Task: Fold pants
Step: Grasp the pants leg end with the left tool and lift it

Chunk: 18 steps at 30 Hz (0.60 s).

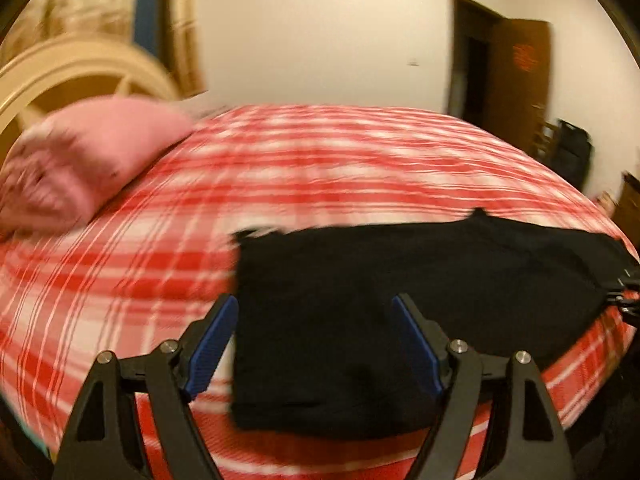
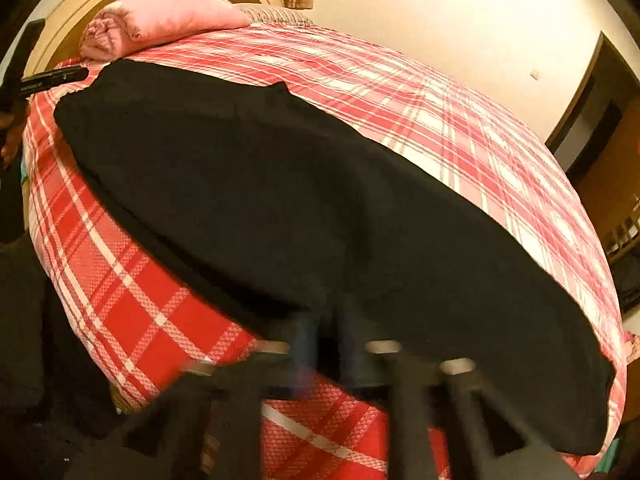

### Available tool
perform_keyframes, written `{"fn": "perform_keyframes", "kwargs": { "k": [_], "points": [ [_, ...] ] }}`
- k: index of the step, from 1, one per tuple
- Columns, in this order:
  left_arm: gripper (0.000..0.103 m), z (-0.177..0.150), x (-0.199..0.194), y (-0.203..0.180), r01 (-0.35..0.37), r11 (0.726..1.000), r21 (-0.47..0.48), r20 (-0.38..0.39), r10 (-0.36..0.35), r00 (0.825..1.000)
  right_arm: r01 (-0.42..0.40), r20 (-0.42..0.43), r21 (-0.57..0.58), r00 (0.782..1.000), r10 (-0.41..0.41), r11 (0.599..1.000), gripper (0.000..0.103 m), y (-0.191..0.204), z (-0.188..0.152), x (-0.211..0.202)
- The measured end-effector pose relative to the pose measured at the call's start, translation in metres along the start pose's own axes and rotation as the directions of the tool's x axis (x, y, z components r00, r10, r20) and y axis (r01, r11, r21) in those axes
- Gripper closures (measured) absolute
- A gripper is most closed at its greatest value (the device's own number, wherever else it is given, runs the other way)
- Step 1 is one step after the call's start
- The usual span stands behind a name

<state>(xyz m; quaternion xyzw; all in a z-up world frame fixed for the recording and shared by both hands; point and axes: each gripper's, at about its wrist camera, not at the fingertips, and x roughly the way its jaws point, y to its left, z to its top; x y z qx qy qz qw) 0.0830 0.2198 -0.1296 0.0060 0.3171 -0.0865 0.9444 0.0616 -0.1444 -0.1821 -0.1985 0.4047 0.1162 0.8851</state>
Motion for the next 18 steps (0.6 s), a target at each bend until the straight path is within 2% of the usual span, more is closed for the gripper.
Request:
{"fn": "perform_keyframes", "kwargs": {
  "k": [2,7,12,14,15,16,18],
  "points": [
    [0.022,-0.005,0.004,0.011,0.004,0.999,-0.048,-0.011,-0.004,1.000,0.016,-0.012,-0.048,1.000,-0.016,0.999,0.100,0.009,-0.004,-0.001],
    [0.022,-0.017,0.011,0.029,0.032,0.991,-0.133,-0.021,-0.035,0.999,0.001,-0.025,-0.038,1.000,-0.001,0.999,0.100,0.007,-0.009,-0.009],
    [0.022,-0.019,0.034,0.035,0.060,0.985,-0.162,-0.053,-0.069,0.996,0.028,-0.029,-0.063,0.999,-0.030,0.998,0.099,0.011,-0.012,-0.004],
    [0.022,-0.020,0.035,0.036,0.066,0.984,-0.165,-0.055,-0.076,0.996,0.049,-0.033,-0.083,0.998,-0.052,0.995,0.092,0.011,-0.008,-0.003],
    [0.021,-0.019,0.037,0.036,0.071,0.984,-0.165,-0.054,-0.081,0.995,0.071,-0.032,-0.089,0.997,-0.074,0.993,0.081,0.010,-0.007,-0.004],
    [0.021,-0.017,0.039,0.035,0.079,0.984,-0.159,-0.055,-0.089,0.995,0.082,-0.027,-0.092,0.996,-0.085,0.992,0.076,0.009,-0.007,-0.006],
    [0.021,-0.013,0.044,0.034,0.081,0.987,-0.139,-0.056,-0.089,0.994,0.057,-0.003,-0.076,0.998,-0.057,0.995,0.075,0.006,-0.007,-0.015]
  ]
}}
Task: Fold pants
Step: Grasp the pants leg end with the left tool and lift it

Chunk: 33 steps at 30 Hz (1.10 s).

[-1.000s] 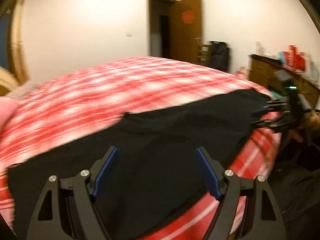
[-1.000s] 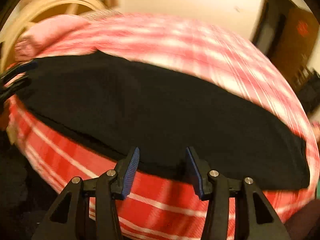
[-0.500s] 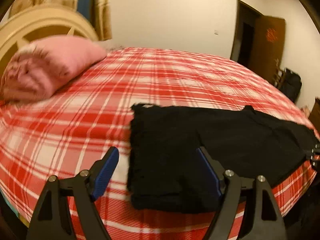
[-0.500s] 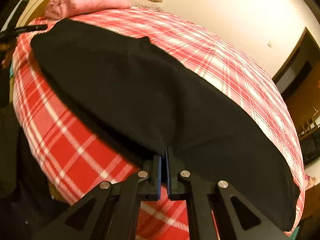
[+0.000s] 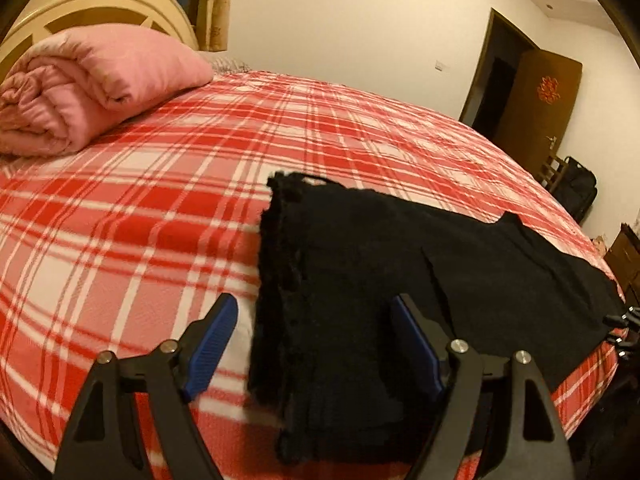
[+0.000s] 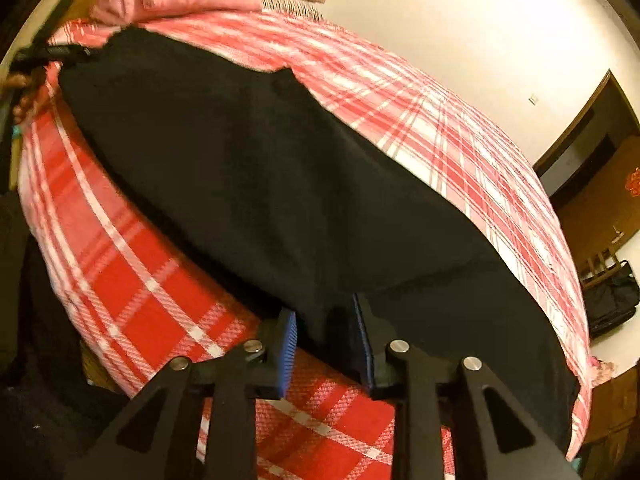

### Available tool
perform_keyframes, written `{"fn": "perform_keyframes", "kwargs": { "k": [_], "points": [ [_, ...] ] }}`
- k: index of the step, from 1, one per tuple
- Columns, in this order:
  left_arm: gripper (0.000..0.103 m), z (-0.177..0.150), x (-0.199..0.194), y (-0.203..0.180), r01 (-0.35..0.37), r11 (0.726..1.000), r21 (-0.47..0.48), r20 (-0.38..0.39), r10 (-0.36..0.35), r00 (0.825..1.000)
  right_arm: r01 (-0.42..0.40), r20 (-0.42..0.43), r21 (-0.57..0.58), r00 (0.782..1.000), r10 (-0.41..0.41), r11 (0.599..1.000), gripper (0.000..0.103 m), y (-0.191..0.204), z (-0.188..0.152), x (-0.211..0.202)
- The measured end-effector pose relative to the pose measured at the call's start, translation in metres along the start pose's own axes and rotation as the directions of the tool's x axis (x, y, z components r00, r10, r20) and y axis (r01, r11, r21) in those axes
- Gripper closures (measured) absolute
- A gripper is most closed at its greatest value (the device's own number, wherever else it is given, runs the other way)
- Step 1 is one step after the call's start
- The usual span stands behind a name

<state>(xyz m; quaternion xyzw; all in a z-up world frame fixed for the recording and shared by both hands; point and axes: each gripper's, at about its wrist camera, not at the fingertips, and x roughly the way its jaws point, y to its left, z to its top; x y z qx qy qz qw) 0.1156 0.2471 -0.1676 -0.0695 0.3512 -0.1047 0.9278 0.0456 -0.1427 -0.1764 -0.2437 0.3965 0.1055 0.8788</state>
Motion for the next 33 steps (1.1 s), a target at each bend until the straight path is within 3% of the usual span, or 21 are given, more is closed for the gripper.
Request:
{"fn": "perform_keyframes", "kwargs": {
  "k": [3,6,9,10,12,14,15,16,19,23,26,28,30,33],
  "points": [
    [0.022,0.010,0.013,0.000,0.035,0.999,0.014,-0.032,-0.034,0.999,-0.045,0.055,0.039,0.998,0.042,0.998,0.072,-0.002,0.001,-0.013],
    [0.029,0.018,0.025,-0.001,0.107,0.994,-0.003,-0.073,-0.107,0.992,-0.065,0.080,0.053,0.995,0.061,0.996,0.070,0.002,0.003,-0.014],
    [0.066,0.019,0.025,-0.004,0.186,0.982,-0.006,-0.063,-0.186,0.980,-0.084,0.069,0.076,0.995,0.078,0.994,0.069,0.008,0.006,-0.009],
    [0.073,0.020,0.022,-0.005,0.177,0.984,-0.004,-0.045,-0.177,0.983,-0.084,0.072,0.078,0.994,0.078,0.993,0.069,0.011,0.007,-0.008],
    [0.078,0.021,0.010,-0.008,0.158,0.987,0.014,-0.005,-0.158,0.987,-0.080,0.088,0.082,0.993,0.073,0.993,0.069,0.016,0.010,-0.010],
    [0.079,0.021,0.001,-0.006,0.152,0.988,-0.002,0.026,-0.152,0.988,-0.132,0.133,0.088,0.984,0.120,0.987,0.069,0.018,0.016,-0.018],
    [0.080,0.020,-0.001,-0.005,0.166,0.986,-0.013,0.030,-0.165,0.986,-0.162,0.140,0.088,0.979,0.149,0.983,0.058,0.021,0.020,-0.020],
    [0.080,0.019,-0.001,-0.004,0.168,0.986,-0.013,0.028,-0.167,0.986,-0.174,0.112,0.078,0.980,0.165,0.982,0.040,0.025,0.022,-0.018],
    [0.079,0.013,0.013,0.002,0.152,0.988,-0.019,-0.014,-0.153,0.988,-0.197,0.054,0.005,0.979,0.197,0.980,0.039,0.039,0.023,-0.009],
    [0.078,0.015,0.017,0.005,0.175,0.984,-0.038,-0.009,-0.176,0.984,-0.363,0.135,0.085,0.927,0.350,0.928,0.039,0.021,0.042,-0.026],
    [0.073,0.014,0.018,0.006,0.172,0.984,-0.042,-0.002,-0.172,0.985,-0.406,0.203,0.152,0.905,0.373,0.901,0.039,0.000,0.071,-0.023],
    [0.062,0.014,0.017,0.007,0.162,0.985,-0.054,-0.001,-0.162,0.987,-0.362,0.204,0.184,0.923,0.325,0.914,0.039,-0.005,0.088,-0.008],
    [0.049,0.014,0.012,0.005,0.107,0.993,-0.042,0.007,-0.107,0.994,-0.307,0.120,0.204,0.950,0.287,0.930,0.039,-0.001,0.099,0.027],
    [0.039,0.017,-0.008,-0.002,0.019,1.000,0.000,0.066,-0.019,0.998,-0.243,0.009,0.203,0.969,0.247,0.949,0.039,0.006,0.094,0.062]
  ]
}}
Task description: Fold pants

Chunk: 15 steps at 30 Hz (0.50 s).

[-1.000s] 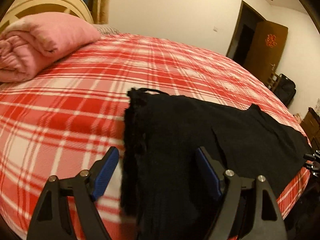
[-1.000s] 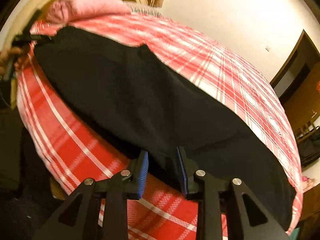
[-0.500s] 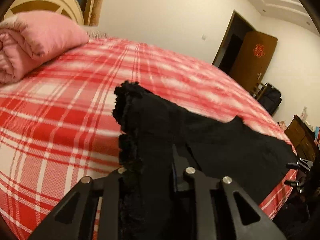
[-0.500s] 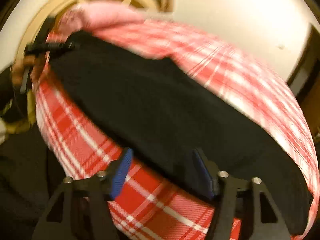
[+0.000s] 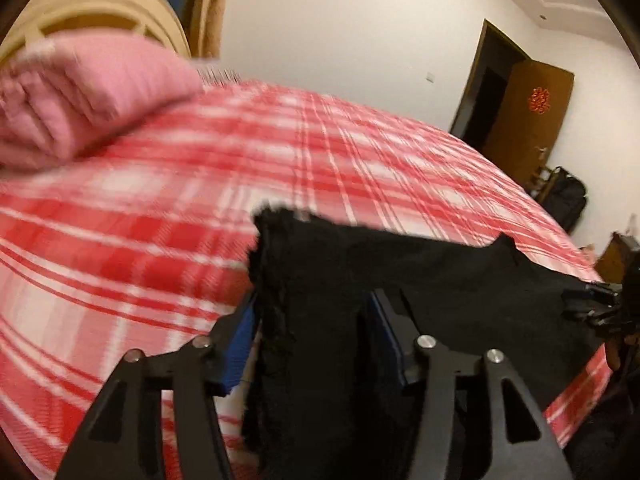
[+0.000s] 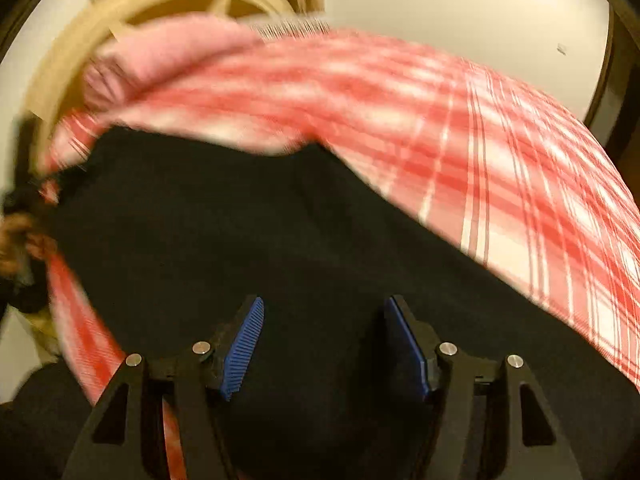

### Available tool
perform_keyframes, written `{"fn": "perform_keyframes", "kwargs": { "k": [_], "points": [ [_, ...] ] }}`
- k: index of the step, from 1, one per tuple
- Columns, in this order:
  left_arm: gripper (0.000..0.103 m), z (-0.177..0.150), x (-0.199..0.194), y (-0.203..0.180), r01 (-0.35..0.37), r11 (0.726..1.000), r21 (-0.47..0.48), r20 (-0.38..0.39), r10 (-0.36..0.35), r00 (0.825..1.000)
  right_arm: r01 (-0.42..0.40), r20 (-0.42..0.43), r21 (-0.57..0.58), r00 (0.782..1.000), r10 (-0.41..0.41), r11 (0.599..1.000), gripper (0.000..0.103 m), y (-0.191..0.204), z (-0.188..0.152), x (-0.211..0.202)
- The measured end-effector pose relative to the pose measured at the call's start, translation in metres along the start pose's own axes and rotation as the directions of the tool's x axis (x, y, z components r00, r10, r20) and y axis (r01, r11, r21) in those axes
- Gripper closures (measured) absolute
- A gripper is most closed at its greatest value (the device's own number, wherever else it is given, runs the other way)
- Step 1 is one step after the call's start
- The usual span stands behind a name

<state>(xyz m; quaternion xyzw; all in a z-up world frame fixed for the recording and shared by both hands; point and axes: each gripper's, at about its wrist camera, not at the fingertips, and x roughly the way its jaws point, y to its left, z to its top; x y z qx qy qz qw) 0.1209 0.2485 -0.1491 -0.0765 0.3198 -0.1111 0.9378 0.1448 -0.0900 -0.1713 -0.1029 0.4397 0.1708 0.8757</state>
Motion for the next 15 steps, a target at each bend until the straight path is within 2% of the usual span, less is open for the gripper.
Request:
{"fn": "perform_keyframes", "kwargs": {
  "k": [1,2,3,4,6,10,13,15],
  "points": [
    [0.031,0.003,-0.011,-0.003,-0.047,0.999,0.015,0.040,0.046,0.998,0.021,-0.004,0.002,1.000,-0.021,1.000,0.039,-0.003,-0.003,0.002],
    [0.028,0.005,-0.021,-0.004,-0.082,0.996,0.026,0.083,0.080,0.993,0.033,0.022,0.017,0.999,-0.033,0.999,0.039,-0.006,-0.008,-0.005],
    [0.023,0.008,-0.032,-0.008,-0.096,0.995,0.040,0.123,0.090,0.988,0.021,0.053,0.037,0.998,-0.023,0.999,0.039,-0.011,-0.013,-0.016],
    [0.019,0.011,-0.040,-0.014,-0.097,0.994,0.055,0.152,0.088,0.985,0.000,0.072,0.055,0.997,-0.004,0.999,0.039,-0.016,-0.018,-0.026],
    [0.016,0.017,-0.047,-0.025,-0.074,0.994,0.078,0.171,0.060,0.983,0.012,0.093,0.079,0.995,-0.019,0.997,0.039,-0.027,-0.029,-0.046],
    [0.009,0.020,-0.036,-0.070,0.022,0.985,0.171,0.131,-0.044,0.990,0.096,0.067,0.150,0.992,-0.107,0.984,0.039,-0.068,-0.052,-0.061],
    [0.009,0.015,-0.013,-0.108,0.069,0.970,0.233,0.071,-0.088,0.994,0.171,0.032,0.267,0.982,-0.186,0.948,0.039,-0.111,-0.070,-0.066],
    [0.009,0.010,-0.002,-0.132,0.111,0.958,0.266,0.031,-0.124,0.992,0.193,0.031,0.347,0.976,-0.217,0.918,0.039,-0.142,-0.081,-0.080]
  ]
}}
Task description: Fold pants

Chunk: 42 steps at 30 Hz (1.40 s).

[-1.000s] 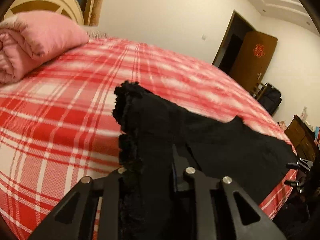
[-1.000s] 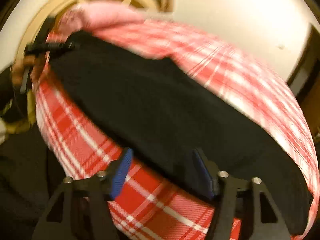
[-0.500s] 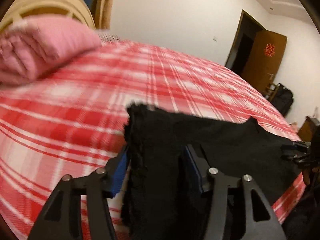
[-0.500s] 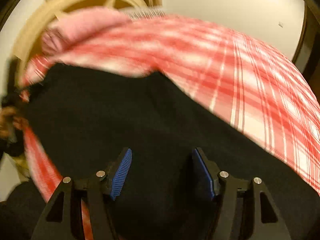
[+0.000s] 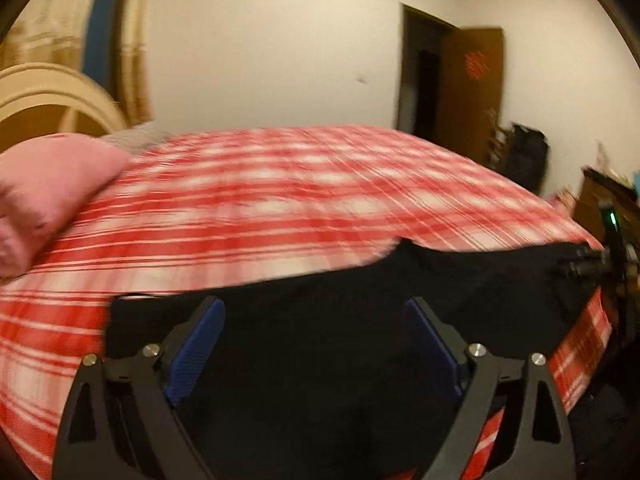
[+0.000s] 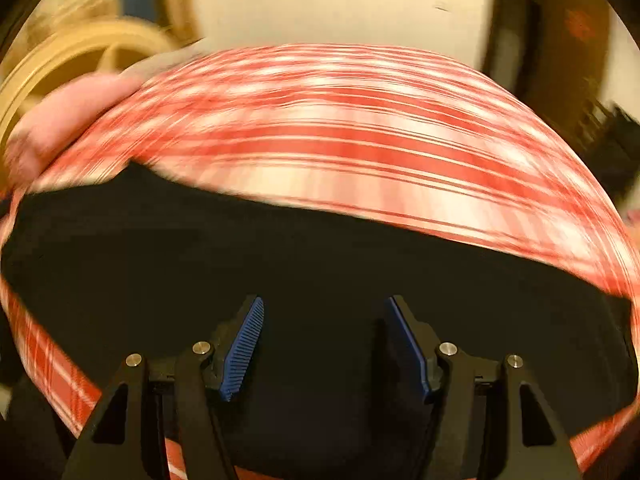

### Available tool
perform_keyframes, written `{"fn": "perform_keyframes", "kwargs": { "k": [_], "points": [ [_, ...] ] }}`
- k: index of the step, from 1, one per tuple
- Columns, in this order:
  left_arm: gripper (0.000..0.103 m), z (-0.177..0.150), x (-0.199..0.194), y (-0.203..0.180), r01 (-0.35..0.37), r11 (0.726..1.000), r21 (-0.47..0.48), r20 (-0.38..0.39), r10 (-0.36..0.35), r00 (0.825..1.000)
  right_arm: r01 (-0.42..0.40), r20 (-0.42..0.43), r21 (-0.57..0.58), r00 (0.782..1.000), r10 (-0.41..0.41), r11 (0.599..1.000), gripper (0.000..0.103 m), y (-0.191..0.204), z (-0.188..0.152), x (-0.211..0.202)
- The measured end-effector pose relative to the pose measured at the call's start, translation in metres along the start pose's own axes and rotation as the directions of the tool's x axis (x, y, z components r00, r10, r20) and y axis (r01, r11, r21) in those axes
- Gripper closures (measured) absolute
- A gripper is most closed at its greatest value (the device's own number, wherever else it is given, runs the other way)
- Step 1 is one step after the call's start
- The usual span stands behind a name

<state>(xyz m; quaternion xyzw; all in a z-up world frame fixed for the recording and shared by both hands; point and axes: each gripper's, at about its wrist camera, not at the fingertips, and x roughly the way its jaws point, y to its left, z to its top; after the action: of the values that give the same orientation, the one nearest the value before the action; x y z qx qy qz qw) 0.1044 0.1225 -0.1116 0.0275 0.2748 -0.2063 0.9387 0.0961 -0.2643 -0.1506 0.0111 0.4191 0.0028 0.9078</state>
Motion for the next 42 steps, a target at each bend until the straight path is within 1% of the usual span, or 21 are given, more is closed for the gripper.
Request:
{"fn": "perform_keyframes", "kwargs": {
  "k": [2,4,6,7,9,11,13,15,19,21,22,23,24,25,28,30,32,34,38,41,42],
  "points": [
    [0.009,0.001,0.013,-0.023,0.028,0.998,0.053,-0.018,-0.027,0.999,0.048,0.028,0.058,0.998,-0.050,0.997,0.039,-0.036,-0.001,-0.016],
    [0.009,-0.001,0.019,-0.038,0.041,0.995,0.096,-0.038,-0.037,0.999,0.105,0.032,0.143,0.993,-0.111,0.984,0.039,-0.084,-0.003,-0.028],
    [0.009,-0.004,0.024,-0.048,0.055,0.991,0.121,-0.059,-0.048,0.997,0.140,0.014,0.273,0.989,-0.150,0.952,0.039,-0.141,-0.008,-0.037],
    [0.009,-0.005,0.030,-0.049,0.062,0.991,0.123,-0.077,-0.053,0.996,0.179,-0.001,0.345,0.982,-0.191,0.921,0.039,-0.173,-0.013,-0.040],
    [0.009,-0.008,0.037,-0.051,0.062,0.991,0.114,-0.109,-0.050,0.993,0.242,-0.042,0.414,0.968,-0.247,0.878,0.039,-0.214,-0.021,-0.042],
    [0.009,-0.012,0.047,-0.049,0.063,0.993,0.100,-0.154,-0.047,0.987,0.250,-0.085,0.441,0.968,-0.237,0.862,0.039,-0.243,-0.026,-0.032],
    [0.009,-0.017,0.057,-0.047,0.027,0.995,0.101,-0.197,-0.007,0.980,0.255,-0.124,0.456,0.967,-0.222,0.853,0.039,-0.261,-0.031,-0.020],
    [0.009,-0.021,0.065,-0.047,0.013,0.996,0.093,-0.230,0.008,0.973,0.258,-0.097,0.435,0.966,-0.240,0.863,0.039,-0.265,-0.030,-0.019],
    [0.005,-0.023,0.070,-0.051,-0.010,0.995,0.095,-0.249,0.033,0.968,0.294,-0.107,0.434,0.955,-0.276,0.852,0.038,-0.267,-0.025,-0.015],
    [0.004,-0.023,0.071,-0.053,-0.023,0.994,0.103,-0.260,0.049,0.964,0.335,-0.128,0.432,0.942,-0.311,0.837,0.039,-0.261,-0.021,-0.015],
    [0.003,-0.023,0.071,-0.053,-0.023,0.995,0.101,-0.262,0.049,0.964,0.370,-0.127,0.429,0.928,-0.351,0.824,0.039,-0.253,-0.019,-0.021],
    [0.003,-0.023,0.072,-0.053,-0.022,0.995,0.097,-0.264,0.047,0.963,0.384,-0.112,0.428,0.921,-0.374,0.818,0.039,-0.246,-0.017,-0.026],
    [0.001,-0.023,0.073,-0.053,-0.024,0.995,0.097,-0.265,0.048,0.963,0.386,-0.084,0.426,0.917,-0.389,0.818,0.039,-0.233,-0.014,-0.034],
    [0.000,-0.023,0.074,-0.053,-0.027,0.995,0.096,-0.263,0.051,0.963,0.370,-0.063,0.421,0.923,-0.380,0.828,0.038,-0.222,-0.011,-0.037],
    [0.000,-0.022,0.077,-0.052,-0.034,0.995,0.094,-0.258,0.057,0.964,0.227,0.006,0.320,0.970,-0.241,0.920,0.038,-0.157,0.008,-0.035],
    [0.000,-0.021,0.078,-0.052,-0.035,0.995,0.091,-0.263,0.057,0.963,0.129,0.030,0.216,0.990,-0.139,0.968,0.039,-0.107,0.018,-0.028],
    [0.000,-0.021,0.078,-0.051,-0.032,0.995,0.090,-0.264,0.055,0.963,0.036,0.021,0.106,0.999,-0.039,0.994,0.039,-0.055,0.026,-0.016],
    [0.000,-0.021,0.077,-0.051,-0.029,0.996,0.088,-0.262,0.051,0.964,-0.024,0.011,0.022,1.000,0.024,0.999,0.039,-0.008,0.029,-0.004],
    [0.000,-0.019,0.069,-0.048,-0.034,0.996,0.080,-0.259,0.054,0.964,-0.136,-0.012,-0.047,0.991,0.136,0.990,0.039,0.051,0.031,0.013],
    [0.000,-0.016,0.053,-0.038,-0.070,0.995,0.071,-0.231,0.085,0.969,-0.153,-0.015,-0.138,0.988,0.153,0.978,0.039,0.084,0.030,0.019],
    [0.000,-0.014,0.047,-0.035,-0.077,0.995,0.068,-0.217,0.090,0.972,-0.152,-0.008,-0.148,0.988,0.152,0.977,0.039,0.086,0.031,0.020]
  ]
}}
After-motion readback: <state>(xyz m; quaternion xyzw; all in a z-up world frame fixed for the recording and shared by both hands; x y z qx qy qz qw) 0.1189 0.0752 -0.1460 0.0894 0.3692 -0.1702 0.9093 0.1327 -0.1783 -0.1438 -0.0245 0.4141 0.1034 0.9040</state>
